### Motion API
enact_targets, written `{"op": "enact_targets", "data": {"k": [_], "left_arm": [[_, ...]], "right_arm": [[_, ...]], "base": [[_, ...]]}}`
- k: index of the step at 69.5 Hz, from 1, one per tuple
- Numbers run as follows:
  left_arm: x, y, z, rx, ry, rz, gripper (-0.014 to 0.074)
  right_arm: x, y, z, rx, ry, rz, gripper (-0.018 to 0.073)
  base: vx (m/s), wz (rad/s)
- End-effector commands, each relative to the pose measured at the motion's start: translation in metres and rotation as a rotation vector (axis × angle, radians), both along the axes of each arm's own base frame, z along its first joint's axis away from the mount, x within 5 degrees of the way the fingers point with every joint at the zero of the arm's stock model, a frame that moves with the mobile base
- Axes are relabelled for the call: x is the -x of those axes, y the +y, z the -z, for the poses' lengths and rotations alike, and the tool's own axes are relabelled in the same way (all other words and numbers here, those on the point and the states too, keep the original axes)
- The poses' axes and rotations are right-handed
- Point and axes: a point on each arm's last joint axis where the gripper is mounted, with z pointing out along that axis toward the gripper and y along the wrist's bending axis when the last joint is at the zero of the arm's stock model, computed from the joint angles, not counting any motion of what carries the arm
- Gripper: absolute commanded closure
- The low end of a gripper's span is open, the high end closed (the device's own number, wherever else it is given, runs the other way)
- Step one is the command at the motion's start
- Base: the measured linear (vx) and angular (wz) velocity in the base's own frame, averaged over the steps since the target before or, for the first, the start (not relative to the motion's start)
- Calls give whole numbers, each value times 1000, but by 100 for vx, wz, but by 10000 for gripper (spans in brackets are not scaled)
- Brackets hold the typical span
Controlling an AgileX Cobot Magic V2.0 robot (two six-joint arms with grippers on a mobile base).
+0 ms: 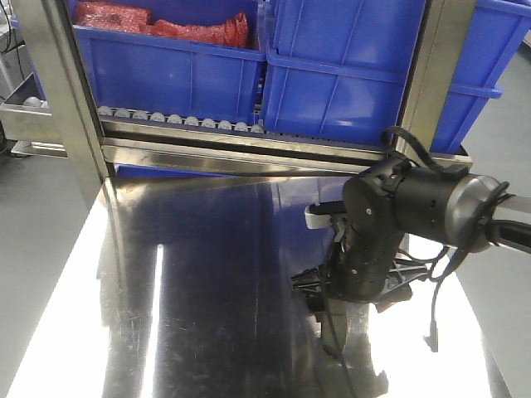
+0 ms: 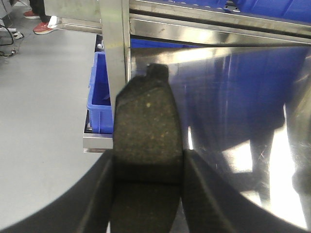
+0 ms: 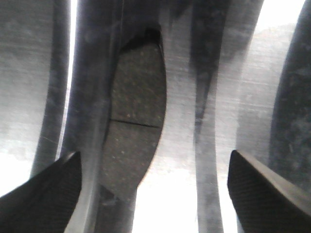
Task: Move and align brake pads A on conveyor
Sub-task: 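Reach the right gripper over the remaining brake pad, then lower the right gripper and close it on the brake pad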
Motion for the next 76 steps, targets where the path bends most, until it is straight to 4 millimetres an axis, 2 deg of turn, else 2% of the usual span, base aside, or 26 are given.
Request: {"op": "enact_targets", "data": {"k": [1, 53, 76], "left_arm": [[-3, -2, -16, 11, -105, 19, 602], [-3, -2, -16, 11, -105, 19, 602], [-3, -2, -16, 11, -105, 19, 602]], "right_arm": [[-5, 4, -22, -34, -84, 30, -20], [-16, 11, 6, -41, -58, 80, -20], [-18, 13, 10, -51, -70, 81, -16]], "base": [[0, 0], [0, 0], [0, 0]]}}
